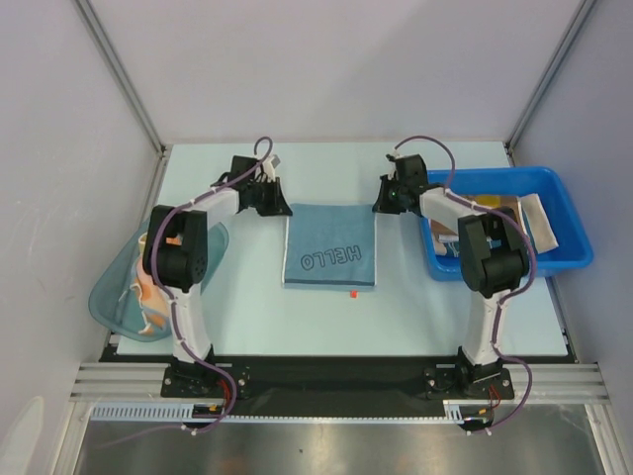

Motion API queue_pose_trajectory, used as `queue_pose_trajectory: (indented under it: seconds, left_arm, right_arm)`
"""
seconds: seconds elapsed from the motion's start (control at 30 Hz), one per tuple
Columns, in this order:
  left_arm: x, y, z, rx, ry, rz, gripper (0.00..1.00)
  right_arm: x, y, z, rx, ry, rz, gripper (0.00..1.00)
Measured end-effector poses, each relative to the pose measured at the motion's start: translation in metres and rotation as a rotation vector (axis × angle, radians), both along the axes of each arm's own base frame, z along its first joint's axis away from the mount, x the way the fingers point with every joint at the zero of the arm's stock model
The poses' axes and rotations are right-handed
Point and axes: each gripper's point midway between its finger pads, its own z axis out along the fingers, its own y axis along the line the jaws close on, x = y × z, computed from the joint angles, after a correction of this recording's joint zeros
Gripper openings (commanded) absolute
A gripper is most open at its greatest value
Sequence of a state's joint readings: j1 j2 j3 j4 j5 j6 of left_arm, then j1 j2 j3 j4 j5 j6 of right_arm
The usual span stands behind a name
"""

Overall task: Fold and stack the towels
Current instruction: Fold the towel

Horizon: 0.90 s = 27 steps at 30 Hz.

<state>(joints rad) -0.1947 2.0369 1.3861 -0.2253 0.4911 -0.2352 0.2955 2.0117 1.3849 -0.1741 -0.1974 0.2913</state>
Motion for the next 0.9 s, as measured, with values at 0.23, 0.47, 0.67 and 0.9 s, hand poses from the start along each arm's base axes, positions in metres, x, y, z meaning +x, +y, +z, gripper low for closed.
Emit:
queue_pose_trajectory:
  seconds: [0.23, 0.47, 0.67, 0.9]
  left_arm:
    - [0.004, 0.000, 0.088, -0.088, -0.183, -0.027, 0.00]
    - [-0.029, -0.003, 0.210, -0.176, -0.447, -0.073, 0.00]
    - [-0.085, -0.004, 0.258, -0.264, -0.563, -0.124, 0.00]
    - [-0.167, -0.004, 0.287, -0.339, -0.667, -0.165, 0.00]
  right_arm:
    - [0.000, -0.002, 0.106, 0.051, -0.227, 0.024, 0.00]
    - [-0.031, -0.010, 0.221, 0.125, -0.475, 0.029, 0.00]
    - [-0.095, -0.011, 0.273, 0.155, -0.657, 0.108, 0.00]
    - [-0.168, 0.000, 0.295, 0.166, -0.760, 0.216, 0.00]
